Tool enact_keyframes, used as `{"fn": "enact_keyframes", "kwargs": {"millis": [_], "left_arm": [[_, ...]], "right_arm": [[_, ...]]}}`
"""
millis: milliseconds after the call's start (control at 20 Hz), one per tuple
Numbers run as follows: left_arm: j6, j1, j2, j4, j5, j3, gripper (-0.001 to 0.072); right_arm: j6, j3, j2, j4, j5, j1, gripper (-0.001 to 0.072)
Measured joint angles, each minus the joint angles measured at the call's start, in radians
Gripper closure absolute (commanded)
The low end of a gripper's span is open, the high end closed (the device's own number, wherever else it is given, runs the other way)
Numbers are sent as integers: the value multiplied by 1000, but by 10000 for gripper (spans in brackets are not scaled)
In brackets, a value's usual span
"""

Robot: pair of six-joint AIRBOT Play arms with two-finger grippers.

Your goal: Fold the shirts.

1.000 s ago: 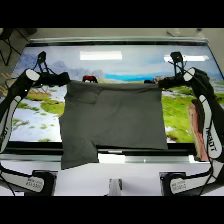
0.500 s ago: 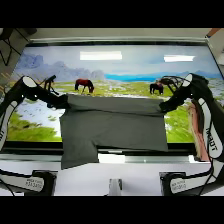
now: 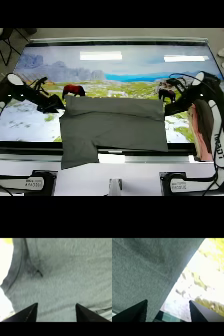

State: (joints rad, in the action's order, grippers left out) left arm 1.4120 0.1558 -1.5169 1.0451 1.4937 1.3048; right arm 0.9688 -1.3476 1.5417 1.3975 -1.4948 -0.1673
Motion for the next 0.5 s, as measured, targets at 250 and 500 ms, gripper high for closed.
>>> {"fn": "enact_keyframes", "kwargs": {"millis": [250,500], "left_arm": [[18,45,230,63,44,-344,190],[23,47,350,75,-12,-651,190]], "right_arm": [[-37,118,-119,-31,-57,-95,170],[-55,183,-214,-27,-85,-119,168]]}}
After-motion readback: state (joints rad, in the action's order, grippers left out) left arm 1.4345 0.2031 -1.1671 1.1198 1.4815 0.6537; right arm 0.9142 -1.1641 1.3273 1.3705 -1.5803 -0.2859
